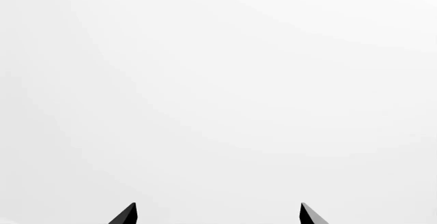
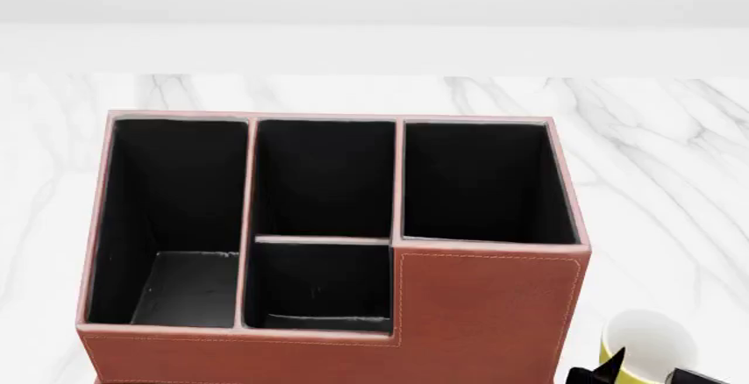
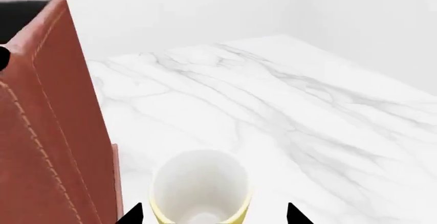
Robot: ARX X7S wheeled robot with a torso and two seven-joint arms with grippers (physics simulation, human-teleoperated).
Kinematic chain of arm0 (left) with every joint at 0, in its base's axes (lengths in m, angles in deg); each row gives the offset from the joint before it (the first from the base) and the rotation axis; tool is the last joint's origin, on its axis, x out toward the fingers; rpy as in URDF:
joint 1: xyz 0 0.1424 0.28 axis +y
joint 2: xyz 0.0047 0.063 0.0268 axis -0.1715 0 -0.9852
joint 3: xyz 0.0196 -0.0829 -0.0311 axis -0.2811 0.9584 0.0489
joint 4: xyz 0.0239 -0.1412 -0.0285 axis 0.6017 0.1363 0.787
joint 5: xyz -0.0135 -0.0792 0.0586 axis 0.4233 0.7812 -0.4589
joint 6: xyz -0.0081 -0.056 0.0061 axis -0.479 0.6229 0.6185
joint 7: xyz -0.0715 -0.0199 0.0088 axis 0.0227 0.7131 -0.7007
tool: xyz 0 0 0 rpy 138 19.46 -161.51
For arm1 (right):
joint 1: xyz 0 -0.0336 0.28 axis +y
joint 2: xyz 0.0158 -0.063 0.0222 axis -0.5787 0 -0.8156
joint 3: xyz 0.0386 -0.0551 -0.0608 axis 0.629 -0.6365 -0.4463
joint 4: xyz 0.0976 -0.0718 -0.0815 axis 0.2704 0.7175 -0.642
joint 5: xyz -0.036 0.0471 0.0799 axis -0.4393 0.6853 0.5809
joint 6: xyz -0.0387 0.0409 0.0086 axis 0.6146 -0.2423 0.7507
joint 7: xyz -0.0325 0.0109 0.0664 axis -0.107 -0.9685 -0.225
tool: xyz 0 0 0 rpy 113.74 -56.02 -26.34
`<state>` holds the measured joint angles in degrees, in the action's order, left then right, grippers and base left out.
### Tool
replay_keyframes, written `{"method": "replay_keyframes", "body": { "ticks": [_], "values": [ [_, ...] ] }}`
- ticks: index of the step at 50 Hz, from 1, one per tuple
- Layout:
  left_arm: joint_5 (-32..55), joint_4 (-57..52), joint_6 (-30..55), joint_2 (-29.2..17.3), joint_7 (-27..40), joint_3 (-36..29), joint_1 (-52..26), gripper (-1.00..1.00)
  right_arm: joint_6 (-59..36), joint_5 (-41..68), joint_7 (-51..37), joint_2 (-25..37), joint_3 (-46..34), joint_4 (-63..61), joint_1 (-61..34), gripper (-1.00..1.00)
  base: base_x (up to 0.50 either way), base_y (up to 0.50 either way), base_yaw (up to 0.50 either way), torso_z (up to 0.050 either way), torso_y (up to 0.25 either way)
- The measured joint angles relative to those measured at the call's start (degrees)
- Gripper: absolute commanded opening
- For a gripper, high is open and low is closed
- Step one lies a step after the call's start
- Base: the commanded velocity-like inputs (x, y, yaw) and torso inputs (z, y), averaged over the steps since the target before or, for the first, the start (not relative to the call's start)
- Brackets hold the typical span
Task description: Pick up the yellow and white mug and place it to the right of the caddy.
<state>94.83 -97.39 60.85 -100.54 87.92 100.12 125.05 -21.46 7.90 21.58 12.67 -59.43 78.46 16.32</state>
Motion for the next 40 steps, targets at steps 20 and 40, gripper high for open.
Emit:
{"method": "replay_keyframes", "body": {
  "ticks": [20,40],
  "values": [
    [0.1,0.0,-0.1,-0.1,0.0,-0.1,0.0,1.00,-0.8,-7.7,-8.6,8.2,1.4,-15.0,-2.9,1.00,0.00,0.00,0.00,0.000,0.000],
    [0.1,0.0,-0.1,-0.2,0.0,-0.1,0.0,1.00,-4.6,-15.7,-17.1,16.3,3.5,-31.7,-6.4,1.00,0.00,0.00,0.00,0.000,0.000]
  ]
}}
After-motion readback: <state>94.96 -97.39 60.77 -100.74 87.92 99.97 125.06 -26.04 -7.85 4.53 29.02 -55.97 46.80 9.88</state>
